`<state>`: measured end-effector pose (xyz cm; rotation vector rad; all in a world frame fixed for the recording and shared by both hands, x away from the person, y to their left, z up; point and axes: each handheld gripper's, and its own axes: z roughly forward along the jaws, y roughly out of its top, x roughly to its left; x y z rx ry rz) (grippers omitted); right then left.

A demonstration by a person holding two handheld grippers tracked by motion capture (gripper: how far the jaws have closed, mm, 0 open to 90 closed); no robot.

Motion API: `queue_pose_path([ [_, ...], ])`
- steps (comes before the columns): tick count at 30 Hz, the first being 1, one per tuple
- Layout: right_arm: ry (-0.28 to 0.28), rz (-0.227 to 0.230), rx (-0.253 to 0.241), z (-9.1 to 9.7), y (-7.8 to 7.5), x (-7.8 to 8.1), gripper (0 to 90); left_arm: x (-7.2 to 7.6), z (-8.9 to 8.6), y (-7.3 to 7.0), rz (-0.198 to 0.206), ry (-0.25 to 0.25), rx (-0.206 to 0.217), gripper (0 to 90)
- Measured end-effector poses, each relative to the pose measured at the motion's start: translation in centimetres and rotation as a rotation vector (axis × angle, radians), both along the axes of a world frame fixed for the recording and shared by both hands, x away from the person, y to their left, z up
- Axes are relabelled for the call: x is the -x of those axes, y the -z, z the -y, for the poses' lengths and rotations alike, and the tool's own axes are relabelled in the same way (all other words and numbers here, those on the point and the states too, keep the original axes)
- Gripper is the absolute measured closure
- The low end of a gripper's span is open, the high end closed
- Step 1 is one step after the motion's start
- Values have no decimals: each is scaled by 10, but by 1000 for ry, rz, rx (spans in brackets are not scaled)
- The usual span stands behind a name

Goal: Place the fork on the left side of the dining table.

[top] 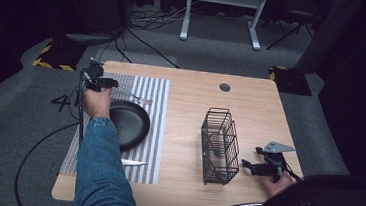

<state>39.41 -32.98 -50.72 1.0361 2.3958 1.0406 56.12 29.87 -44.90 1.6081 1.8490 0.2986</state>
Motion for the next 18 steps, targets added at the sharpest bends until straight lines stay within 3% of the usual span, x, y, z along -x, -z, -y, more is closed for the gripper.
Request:
queue_pose_path([
  [4,0,0,0,0,0,0,160,3,-7,3,-5,-24,11,543],
  [18,0,0,0,0,0,0,160,8,-11,-3,26,-31,12,534],
])
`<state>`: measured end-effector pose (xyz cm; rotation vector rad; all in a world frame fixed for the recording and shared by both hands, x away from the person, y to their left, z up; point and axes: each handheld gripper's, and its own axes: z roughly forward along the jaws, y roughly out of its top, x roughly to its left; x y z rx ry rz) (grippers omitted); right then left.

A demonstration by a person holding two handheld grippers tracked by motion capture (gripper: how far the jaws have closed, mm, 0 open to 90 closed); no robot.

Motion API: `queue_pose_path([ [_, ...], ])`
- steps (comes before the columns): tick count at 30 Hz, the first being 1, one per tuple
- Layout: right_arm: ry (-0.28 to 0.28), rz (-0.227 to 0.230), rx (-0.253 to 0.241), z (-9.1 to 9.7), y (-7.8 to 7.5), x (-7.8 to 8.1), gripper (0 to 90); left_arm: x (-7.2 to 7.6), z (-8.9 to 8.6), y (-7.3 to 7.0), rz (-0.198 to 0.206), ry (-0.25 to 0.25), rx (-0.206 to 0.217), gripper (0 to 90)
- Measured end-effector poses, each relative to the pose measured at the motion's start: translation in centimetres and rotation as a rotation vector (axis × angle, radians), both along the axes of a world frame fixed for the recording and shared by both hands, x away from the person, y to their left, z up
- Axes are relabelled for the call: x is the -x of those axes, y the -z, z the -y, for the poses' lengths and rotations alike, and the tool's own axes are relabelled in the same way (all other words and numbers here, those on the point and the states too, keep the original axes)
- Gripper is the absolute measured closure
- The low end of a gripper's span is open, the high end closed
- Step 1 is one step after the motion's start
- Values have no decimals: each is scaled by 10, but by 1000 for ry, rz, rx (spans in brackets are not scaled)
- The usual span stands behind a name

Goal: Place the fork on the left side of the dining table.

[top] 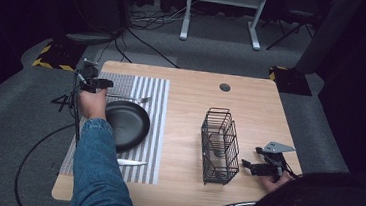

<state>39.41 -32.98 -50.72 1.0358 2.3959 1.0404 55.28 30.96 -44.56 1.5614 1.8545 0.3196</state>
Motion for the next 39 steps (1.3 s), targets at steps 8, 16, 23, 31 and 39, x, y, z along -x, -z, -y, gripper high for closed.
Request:
queue_pose_path([
  [8,0,0,0,0,0,0,160,10,7,-15,43,21,-21,528],
  [16,0,0,0,0,0,0,160,30,22,-43,109,64,-50,520],
  [23,0,0,0,0,0,0,160,56,32,-70,179,112,-60,519],
  [31,2,-3,-1,-1,0,-1,161,90,31,-91,237,122,-69,518],
  [39,2,-3,-1,-1,0,-1,161,122,31,-111,294,145,-79,511],
])
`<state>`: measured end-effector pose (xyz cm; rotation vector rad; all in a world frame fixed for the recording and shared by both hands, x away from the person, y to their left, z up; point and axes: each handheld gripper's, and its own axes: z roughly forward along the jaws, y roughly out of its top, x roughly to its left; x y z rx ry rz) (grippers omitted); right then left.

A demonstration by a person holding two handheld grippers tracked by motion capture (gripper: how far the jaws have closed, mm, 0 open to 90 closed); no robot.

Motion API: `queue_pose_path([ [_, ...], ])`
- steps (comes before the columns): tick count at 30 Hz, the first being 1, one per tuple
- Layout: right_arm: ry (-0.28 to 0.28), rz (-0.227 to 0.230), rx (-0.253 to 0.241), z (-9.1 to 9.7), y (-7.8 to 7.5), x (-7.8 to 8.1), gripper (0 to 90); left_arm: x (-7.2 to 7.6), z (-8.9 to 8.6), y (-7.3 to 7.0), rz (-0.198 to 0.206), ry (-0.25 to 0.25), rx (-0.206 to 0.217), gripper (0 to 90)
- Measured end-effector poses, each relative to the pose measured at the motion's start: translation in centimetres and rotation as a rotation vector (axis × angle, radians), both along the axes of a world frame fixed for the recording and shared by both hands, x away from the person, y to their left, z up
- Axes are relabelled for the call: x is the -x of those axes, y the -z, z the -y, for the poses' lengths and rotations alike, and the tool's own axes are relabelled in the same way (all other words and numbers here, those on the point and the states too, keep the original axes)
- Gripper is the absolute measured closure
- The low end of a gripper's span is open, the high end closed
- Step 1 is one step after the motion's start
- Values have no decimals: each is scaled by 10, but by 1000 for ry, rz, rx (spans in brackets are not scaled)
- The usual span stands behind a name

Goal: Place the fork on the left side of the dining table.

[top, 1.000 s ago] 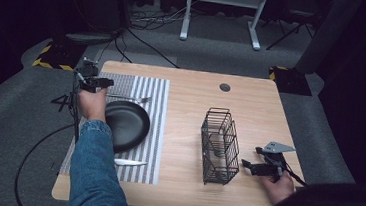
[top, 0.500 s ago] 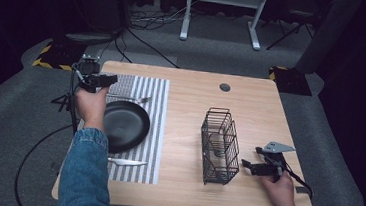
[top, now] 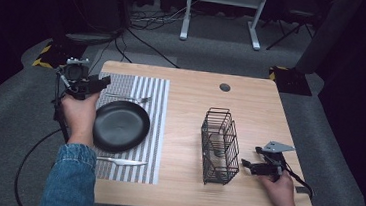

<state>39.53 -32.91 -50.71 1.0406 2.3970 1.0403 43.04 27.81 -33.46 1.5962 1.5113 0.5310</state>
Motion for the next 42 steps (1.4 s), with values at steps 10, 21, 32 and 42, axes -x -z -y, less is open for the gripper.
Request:
queue_pose_path([
  [10,0,0,0,0,0,0,161,39,8,-9,61,57,-2,499],
  [21,0,0,0,0,0,0,161,77,14,-4,109,113,-14,466],
  [32,-3,0,0,0,0,0,161,105,16,17,115,165,-17,398],
  [42,-7,2,0,0,0,0,161,136,18,46,78,188,-61,374],
])
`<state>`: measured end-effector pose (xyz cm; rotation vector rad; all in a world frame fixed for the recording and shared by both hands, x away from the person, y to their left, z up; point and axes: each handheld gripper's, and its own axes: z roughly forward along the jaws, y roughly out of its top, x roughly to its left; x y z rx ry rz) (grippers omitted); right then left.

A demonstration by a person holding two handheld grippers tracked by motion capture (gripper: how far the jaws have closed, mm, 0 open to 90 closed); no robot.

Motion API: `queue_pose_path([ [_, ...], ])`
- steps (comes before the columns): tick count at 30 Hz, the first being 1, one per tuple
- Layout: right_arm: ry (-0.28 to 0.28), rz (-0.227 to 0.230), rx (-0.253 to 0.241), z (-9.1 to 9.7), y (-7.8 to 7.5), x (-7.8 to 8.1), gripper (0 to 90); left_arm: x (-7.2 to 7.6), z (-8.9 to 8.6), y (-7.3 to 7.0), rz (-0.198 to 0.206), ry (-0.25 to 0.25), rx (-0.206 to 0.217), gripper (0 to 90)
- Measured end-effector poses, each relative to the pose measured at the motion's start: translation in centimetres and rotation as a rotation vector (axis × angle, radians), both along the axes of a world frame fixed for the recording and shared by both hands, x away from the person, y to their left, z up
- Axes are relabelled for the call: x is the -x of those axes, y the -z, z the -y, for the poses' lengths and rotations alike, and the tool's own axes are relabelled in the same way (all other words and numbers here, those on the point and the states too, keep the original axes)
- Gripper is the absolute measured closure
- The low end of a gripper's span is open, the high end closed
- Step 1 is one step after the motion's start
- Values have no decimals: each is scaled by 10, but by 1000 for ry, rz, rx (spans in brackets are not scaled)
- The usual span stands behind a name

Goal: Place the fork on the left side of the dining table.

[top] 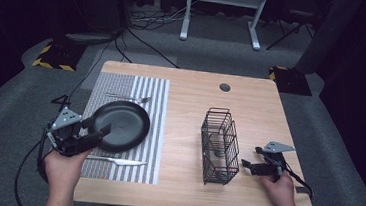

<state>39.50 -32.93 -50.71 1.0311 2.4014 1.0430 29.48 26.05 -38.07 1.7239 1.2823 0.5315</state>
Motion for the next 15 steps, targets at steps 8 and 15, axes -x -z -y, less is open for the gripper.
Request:
queue_pose_path([
  [8,0,0,0,0,0,0,161,18,-4,28,-26,3,-31,365],
  [15,0,0,0,0,0,0,161,32,-3,59,-38,4,-18,360],
])
